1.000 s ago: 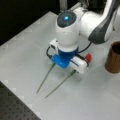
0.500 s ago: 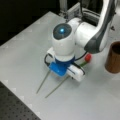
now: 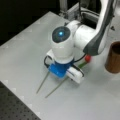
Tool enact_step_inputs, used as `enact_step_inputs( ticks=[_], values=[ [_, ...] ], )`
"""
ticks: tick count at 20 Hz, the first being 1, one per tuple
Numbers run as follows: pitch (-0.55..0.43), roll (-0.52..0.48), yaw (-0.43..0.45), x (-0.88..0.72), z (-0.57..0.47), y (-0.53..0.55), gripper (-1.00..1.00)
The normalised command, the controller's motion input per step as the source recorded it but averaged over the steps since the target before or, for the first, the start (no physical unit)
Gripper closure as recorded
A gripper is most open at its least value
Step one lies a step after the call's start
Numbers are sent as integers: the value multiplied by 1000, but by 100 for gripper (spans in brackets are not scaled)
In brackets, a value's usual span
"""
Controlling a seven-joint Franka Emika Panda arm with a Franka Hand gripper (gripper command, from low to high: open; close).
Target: Flower insertion into a vase
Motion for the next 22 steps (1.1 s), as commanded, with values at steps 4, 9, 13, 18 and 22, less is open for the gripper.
enact_step_inputs(
  ticks=[4,9,13,18,22],
  values=[
    [23,-76,19,87,-46,2,-100],
    [23,-83,23,18,-62,18,-100],
    [3,-87,26,-31,-108,58,-100],
    [-34,-86,27,-49,-144,100,-100],
    [-71,-75,33,-68,-111,85,100]
  ],
)
